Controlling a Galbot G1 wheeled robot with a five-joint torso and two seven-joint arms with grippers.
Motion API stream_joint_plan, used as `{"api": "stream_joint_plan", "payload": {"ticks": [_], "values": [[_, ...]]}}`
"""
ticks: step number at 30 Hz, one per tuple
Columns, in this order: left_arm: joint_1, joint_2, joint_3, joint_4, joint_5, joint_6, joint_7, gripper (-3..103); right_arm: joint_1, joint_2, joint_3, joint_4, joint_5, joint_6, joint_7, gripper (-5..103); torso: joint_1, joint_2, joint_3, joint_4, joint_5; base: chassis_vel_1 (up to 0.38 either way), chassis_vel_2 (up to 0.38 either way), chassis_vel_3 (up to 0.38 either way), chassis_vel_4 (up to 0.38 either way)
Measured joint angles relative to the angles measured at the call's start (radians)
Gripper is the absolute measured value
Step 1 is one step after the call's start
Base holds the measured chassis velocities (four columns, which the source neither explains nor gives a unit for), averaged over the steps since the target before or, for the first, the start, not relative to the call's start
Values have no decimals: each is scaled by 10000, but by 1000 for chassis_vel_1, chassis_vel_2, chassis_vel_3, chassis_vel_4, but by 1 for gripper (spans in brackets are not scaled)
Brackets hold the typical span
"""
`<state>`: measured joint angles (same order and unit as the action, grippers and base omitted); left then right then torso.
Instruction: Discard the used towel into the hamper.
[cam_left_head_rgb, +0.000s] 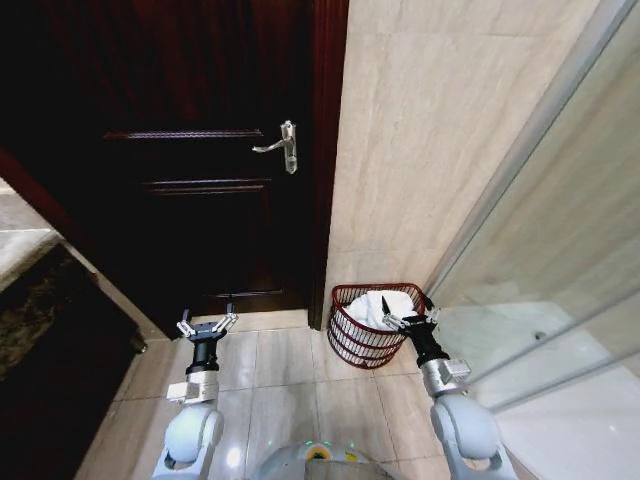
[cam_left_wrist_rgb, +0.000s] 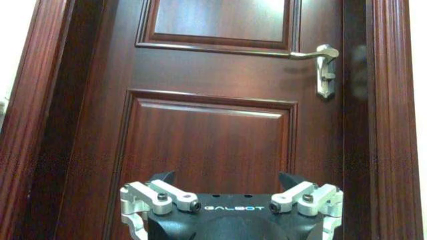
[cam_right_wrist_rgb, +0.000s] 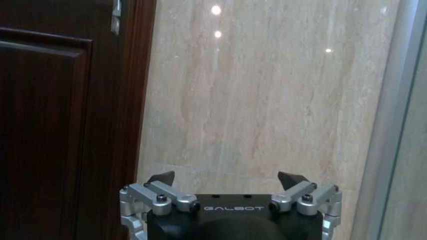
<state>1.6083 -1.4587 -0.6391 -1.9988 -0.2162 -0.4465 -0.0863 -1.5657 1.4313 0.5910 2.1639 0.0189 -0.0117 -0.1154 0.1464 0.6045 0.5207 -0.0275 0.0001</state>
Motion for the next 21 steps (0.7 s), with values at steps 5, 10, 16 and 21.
{"api": "stream_joint_plan", "payload": {"ticks": [5, 10, 16, 21], "values": [[73, -51, 46, -20, -1, 13, 0, 100, -119, -43, 59, 42, 56, 20, -48, 100, 2, -1, 0, 1, 0, 27, -32, -13, 33], [174, -54, 55, -57, -32, 44, 19, 100, -223, -59, 74, 83, 65, 67, -87, 100, 1, 0, 0, 2, 0, 96, -94, -88, 106], [215, -55, 54, -58, -37, 28, 28, 100, -347, -26, 67, 105, 54, 206, -127, 100, -2, 0, -1, 2, -1, 139, -92, -94, 127], [213, -58, 63, -37, -29, -86, -2, 100, -422, -3, 67, 105, 43, 319, -147, 100, -2, 0, -1, 2, -2, 116, -33, -45, 117]]}}
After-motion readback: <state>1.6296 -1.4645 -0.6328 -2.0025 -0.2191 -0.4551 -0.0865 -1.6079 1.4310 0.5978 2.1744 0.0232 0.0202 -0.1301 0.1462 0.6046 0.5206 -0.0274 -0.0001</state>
